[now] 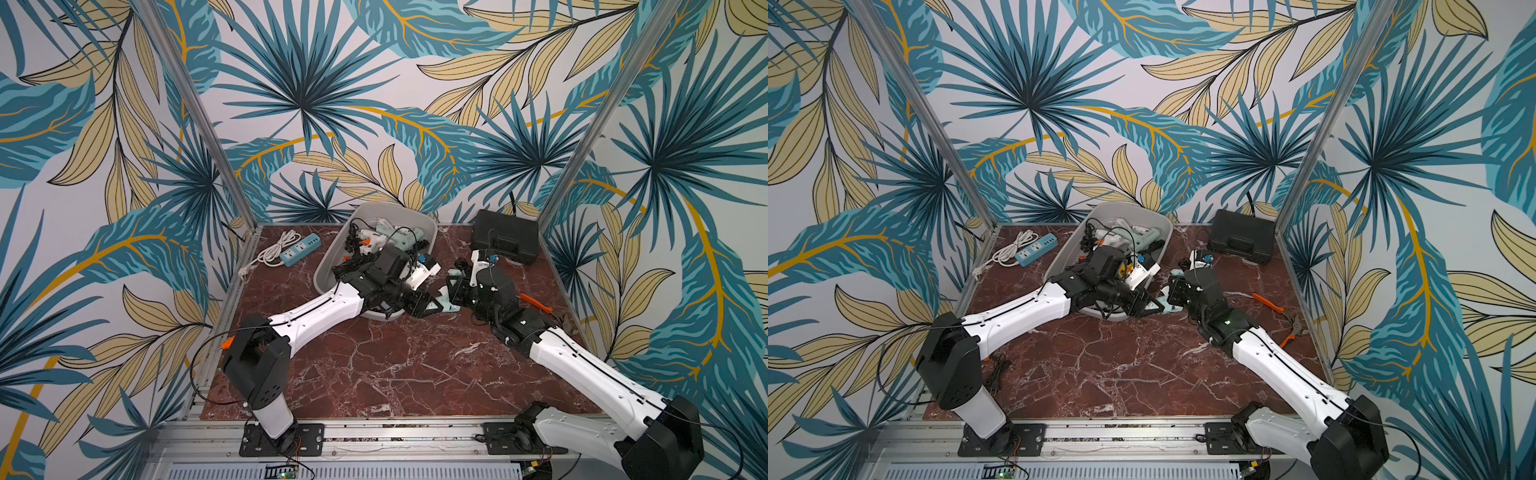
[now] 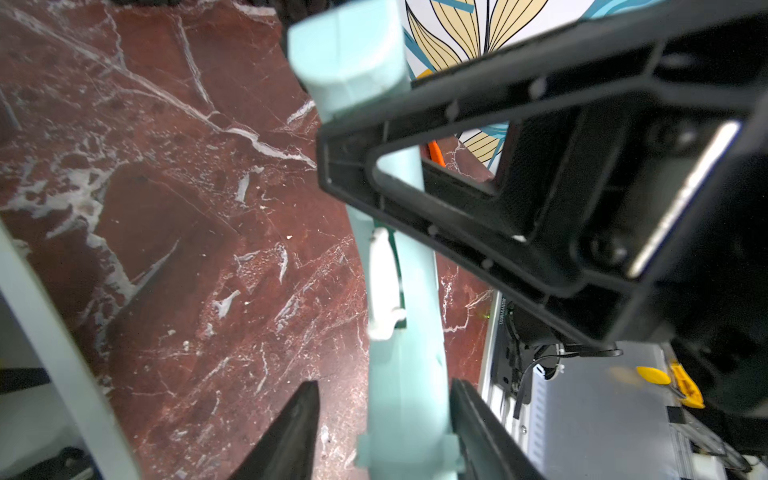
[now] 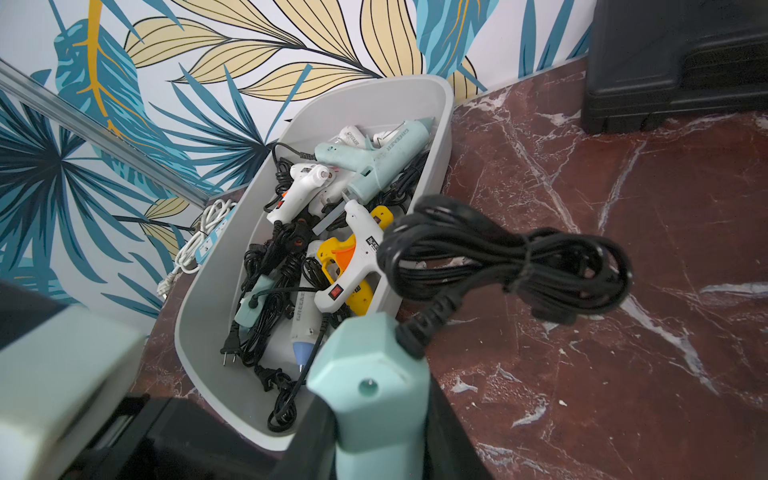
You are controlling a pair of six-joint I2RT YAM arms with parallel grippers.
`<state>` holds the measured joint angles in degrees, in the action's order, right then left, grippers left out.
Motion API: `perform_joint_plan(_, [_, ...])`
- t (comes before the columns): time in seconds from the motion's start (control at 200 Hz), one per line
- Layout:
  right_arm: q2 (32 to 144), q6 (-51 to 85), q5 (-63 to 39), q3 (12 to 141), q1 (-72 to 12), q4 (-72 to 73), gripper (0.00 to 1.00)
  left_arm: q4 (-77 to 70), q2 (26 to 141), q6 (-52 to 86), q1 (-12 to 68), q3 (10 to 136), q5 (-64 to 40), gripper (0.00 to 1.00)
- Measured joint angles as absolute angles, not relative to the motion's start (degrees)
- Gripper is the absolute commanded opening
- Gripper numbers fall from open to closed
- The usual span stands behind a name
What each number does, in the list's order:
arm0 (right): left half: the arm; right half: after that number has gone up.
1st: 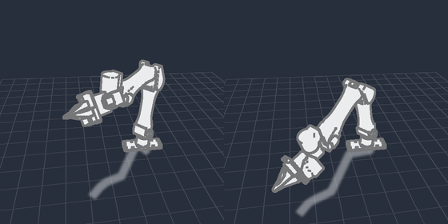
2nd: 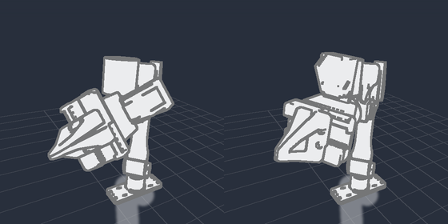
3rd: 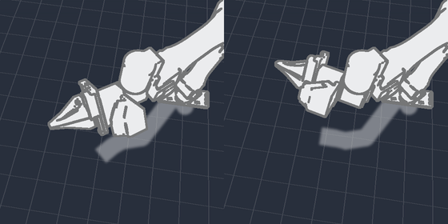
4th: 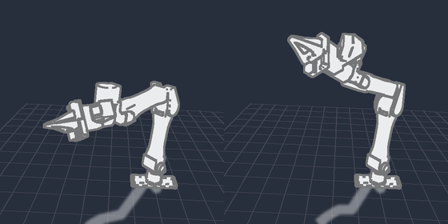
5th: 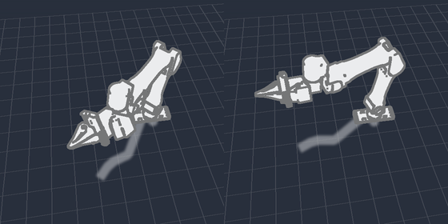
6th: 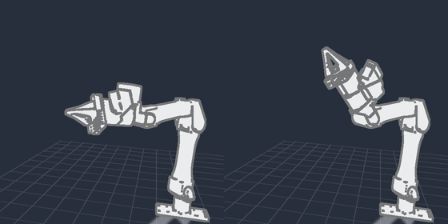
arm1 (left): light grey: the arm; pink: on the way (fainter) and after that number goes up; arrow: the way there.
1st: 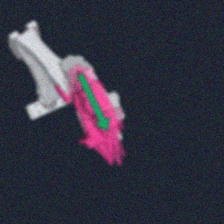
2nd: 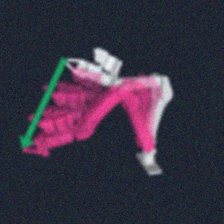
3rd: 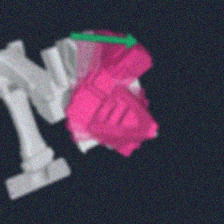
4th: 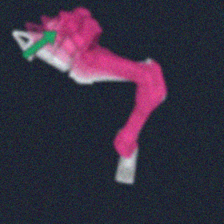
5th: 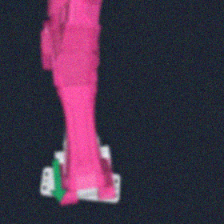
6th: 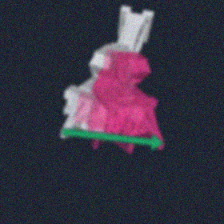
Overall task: Put the hot melt glue gun into the storage box
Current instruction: Pick up the hot melt adhesive gun from the center of the board, then place the hot melt adhesive gun in the storage box.
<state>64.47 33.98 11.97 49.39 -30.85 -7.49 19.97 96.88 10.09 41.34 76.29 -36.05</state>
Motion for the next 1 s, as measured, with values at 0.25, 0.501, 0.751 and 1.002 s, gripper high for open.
perform_joint_plan(0.25, [64.38, 32.71, 11.57, 49.41, -30.85, -6.59, 0.24, 20.12, 96.88, 11.22, 41.56, 76.66, -35.75, 0.07])
perform_joint_plan(0.501, [64.38, 31.42, 10.85, 51.27, -30.74, -6.66, 0.68, 20.67, 96.73, 11.14, 41.56, 76.77, -27.46, 0.00])
perform_joint_plan(0.751, [63.31, 31.24, 8.40, 53.17, -30.76, -6.76, 0.86, 23.03, 91.57, 8.08, 39.16, 76.71, -11.29, 0.00])
perform_joint_plan(1.002, [61.87, 31.48, 7.22, 53.19, -30.76, -8.36, 0.99, 28.10, 86.78, 0.97, 36.21, 76.71, 7.97, 0.00])
